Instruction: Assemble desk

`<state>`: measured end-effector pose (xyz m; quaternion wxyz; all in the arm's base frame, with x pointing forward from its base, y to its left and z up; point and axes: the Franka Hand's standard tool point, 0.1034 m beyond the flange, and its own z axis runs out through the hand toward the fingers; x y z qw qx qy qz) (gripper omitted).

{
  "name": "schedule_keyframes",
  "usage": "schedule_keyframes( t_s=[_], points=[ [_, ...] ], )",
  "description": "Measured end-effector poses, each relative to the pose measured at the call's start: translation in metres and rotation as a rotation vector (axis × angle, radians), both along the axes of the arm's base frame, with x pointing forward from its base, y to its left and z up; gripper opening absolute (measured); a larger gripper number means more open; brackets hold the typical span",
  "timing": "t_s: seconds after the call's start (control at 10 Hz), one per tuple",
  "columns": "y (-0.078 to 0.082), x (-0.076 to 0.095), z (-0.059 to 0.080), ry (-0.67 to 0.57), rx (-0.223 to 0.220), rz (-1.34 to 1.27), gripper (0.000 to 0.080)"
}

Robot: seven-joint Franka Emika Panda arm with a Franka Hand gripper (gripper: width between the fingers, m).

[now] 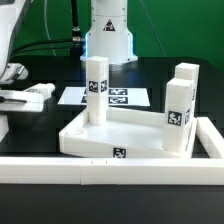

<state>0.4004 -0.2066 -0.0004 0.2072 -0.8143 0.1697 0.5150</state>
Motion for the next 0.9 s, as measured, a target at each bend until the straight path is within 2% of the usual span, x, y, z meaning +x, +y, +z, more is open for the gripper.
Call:
schedule_keyframes(
  t_s=[0.2, 0.7, 0.9],
  points=[
    [0.000, 0.000, 0.000, -0.002, -0.002, 0.001, 0.0287],
    [-0.001, 0.003, 0.002, -0.005, 0.000, 0.003, 0.0287],
    [-0.003, 0.015, 0.028, -0.002, 0.012, -0.005, 0.0287]
  ],
)
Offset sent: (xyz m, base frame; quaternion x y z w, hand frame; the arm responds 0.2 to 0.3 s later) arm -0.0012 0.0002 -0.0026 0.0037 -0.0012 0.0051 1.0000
